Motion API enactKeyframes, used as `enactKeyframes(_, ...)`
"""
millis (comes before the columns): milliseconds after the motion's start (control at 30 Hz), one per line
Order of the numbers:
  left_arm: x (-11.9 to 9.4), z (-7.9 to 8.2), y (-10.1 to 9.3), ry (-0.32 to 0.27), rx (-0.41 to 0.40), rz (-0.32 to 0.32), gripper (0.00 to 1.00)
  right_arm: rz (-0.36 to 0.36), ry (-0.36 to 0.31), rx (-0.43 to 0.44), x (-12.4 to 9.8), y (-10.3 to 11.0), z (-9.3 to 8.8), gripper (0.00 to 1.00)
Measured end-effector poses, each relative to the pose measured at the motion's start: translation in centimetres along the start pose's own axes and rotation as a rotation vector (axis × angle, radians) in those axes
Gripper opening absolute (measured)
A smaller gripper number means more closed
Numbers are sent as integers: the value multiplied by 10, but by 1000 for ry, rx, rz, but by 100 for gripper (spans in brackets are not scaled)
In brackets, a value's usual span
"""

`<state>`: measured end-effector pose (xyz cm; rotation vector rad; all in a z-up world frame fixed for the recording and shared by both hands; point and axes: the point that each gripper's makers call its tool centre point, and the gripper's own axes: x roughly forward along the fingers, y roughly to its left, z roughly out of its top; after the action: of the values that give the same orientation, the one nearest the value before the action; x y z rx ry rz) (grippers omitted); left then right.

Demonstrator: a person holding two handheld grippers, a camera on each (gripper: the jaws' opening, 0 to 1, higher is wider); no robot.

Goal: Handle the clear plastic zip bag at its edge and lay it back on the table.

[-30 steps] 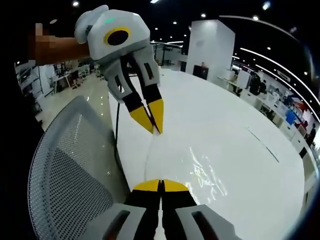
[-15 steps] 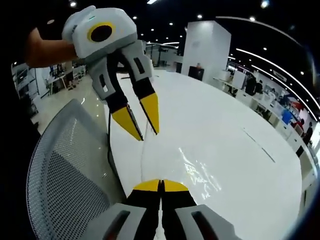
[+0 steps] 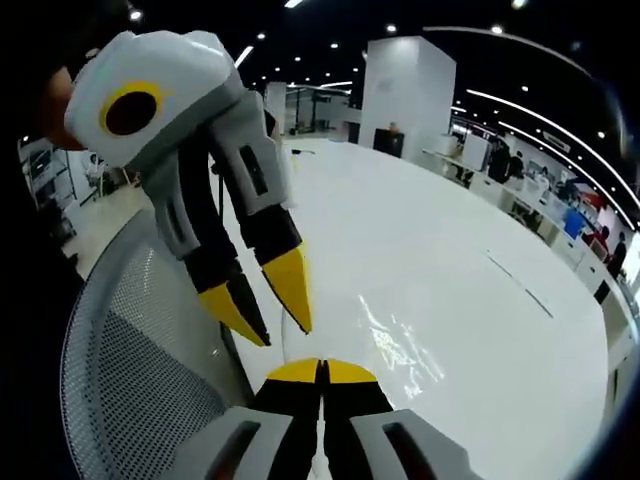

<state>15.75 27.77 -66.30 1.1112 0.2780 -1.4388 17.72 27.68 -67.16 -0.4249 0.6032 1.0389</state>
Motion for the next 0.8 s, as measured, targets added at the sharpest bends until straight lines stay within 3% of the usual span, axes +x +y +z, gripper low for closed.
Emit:
enactKeyframes(100, 6, 0, 1, 11, 15, 15, 12, 1, -4, 13, 0, 0, 2, 0)
enactKeyframes(200, 11, -3, 5, 41, 29, 37, 0, 3, -10, 26, 1, -1, 3, 0)
enactKeyframes(800, 14, -17, 1, 56, -20, 36, 0, -76, -62, 9, -17, -27, 27, 0)
